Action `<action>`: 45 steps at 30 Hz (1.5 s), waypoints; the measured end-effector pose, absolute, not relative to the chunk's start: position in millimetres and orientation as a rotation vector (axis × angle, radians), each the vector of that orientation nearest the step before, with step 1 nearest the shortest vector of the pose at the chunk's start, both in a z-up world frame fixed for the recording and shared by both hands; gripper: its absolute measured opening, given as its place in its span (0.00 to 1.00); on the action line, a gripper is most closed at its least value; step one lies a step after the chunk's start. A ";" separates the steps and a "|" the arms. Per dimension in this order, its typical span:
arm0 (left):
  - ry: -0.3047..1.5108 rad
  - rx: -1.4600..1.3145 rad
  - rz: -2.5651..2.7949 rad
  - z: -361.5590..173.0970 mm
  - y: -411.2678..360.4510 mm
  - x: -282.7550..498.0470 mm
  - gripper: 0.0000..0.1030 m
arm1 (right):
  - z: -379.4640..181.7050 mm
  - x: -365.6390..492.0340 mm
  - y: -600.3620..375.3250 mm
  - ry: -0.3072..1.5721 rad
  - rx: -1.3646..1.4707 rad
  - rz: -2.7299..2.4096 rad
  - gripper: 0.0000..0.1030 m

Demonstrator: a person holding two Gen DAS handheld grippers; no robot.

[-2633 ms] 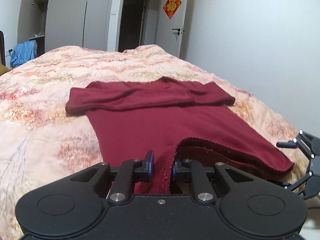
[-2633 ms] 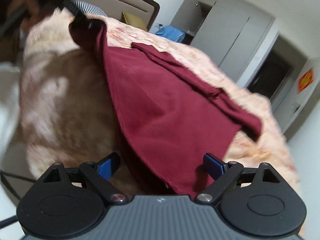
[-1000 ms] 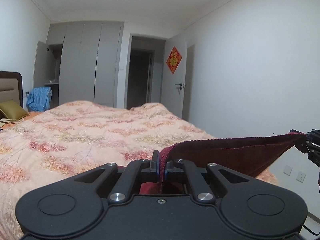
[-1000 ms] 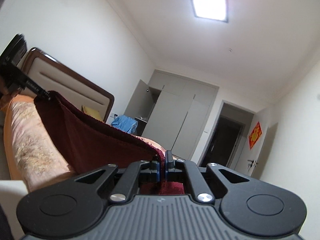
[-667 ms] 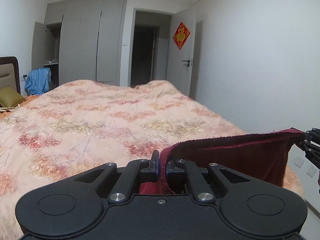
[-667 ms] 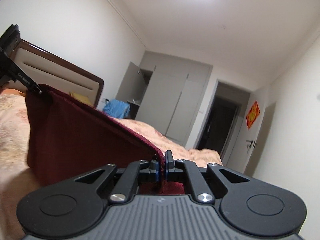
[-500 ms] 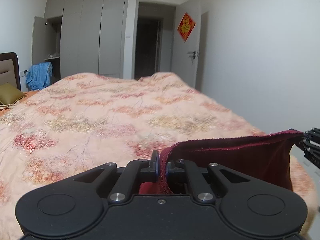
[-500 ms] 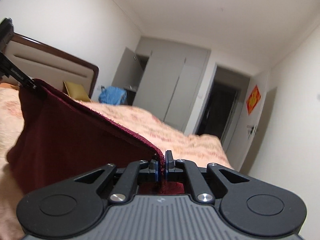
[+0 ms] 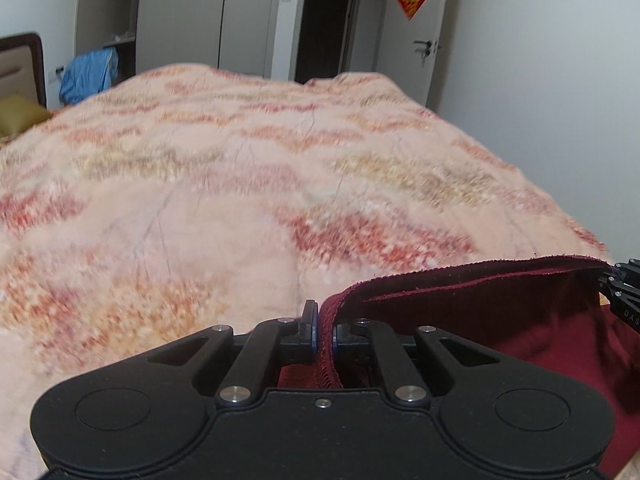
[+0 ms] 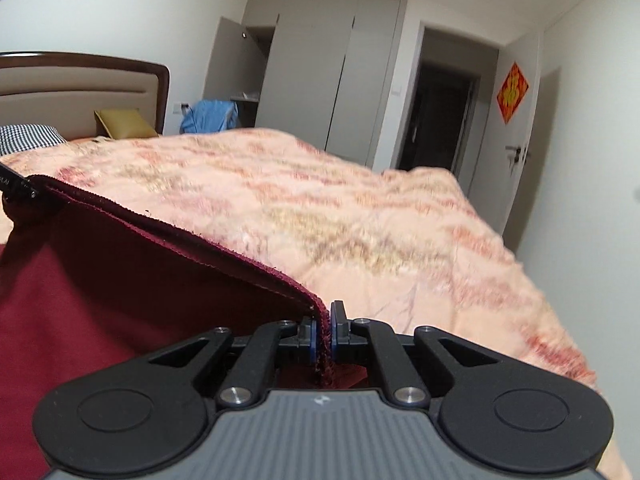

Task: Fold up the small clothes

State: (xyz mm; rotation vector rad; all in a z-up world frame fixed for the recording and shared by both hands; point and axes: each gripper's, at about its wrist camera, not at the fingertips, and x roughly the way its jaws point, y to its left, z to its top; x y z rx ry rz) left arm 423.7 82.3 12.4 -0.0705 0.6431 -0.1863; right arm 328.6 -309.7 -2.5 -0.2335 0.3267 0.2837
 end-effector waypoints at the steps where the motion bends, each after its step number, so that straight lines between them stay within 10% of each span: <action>1: 0.654 -0.077 -0.185 7.6 83.3 426.9 0.06 | -6.7 333.6 -309.0 0.336 -0.237 0.284 0.06; 8: 0.709 -0.134 -0.184 -15.7 91.4 440.1 0.23 | -36.2 354.8 -303.0 0.396 -0.247 0.278 0.15; 12: 0.708 -0.185 -0.192 -20.4 98.6 440.5 0.42 | -46.3 358.1 -301.2 0.414 -0.246 0.278 0.55; 18: 0.648 -0.224 -0.171 -20.3 104.2 428.0 0.97 | -51.0 353.4 -292.9 0.394 -0.287 0.265 0.99; 45: 0.517 -0.440 -0.090 -73.8 146.5 416.2 0.99 | -74.3 370.9 -311.1 0.469 -0.121 0.305 1.00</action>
